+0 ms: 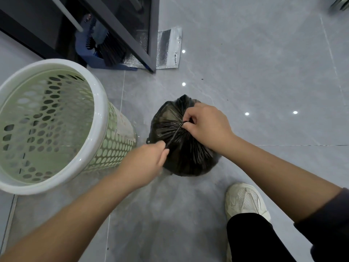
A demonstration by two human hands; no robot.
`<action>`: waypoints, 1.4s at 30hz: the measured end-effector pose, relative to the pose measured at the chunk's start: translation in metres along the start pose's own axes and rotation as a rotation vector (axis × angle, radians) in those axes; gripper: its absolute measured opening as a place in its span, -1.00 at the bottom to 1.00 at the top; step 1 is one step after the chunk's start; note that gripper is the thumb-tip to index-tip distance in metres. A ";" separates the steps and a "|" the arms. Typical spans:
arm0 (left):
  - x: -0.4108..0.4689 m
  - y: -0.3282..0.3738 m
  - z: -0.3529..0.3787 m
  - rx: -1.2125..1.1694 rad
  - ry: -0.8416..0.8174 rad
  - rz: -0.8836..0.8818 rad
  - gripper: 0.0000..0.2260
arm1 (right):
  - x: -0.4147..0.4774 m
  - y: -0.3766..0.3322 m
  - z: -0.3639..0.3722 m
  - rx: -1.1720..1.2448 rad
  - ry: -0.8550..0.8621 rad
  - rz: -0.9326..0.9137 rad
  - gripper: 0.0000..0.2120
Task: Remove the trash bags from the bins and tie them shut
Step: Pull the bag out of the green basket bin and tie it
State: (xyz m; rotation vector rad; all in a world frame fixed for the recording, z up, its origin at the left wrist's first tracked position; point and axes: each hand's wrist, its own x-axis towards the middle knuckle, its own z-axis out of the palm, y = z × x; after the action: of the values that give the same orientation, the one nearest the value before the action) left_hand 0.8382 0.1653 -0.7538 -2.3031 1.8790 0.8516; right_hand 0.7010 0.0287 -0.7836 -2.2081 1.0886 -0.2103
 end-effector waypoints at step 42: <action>0.014 0.000 0.000 -0.727 0.641 -0.181 -0.66 | 0.005 -0.007 -0.002 -0.309 0.166 -0.326 -0.85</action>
State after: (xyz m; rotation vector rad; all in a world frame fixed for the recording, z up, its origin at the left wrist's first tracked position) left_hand 0.8396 0.1529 -0.7602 -3.4730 1.6539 0.9676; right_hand 0.7078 0.0268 -0.7781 -2.6835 0.8861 -0.3943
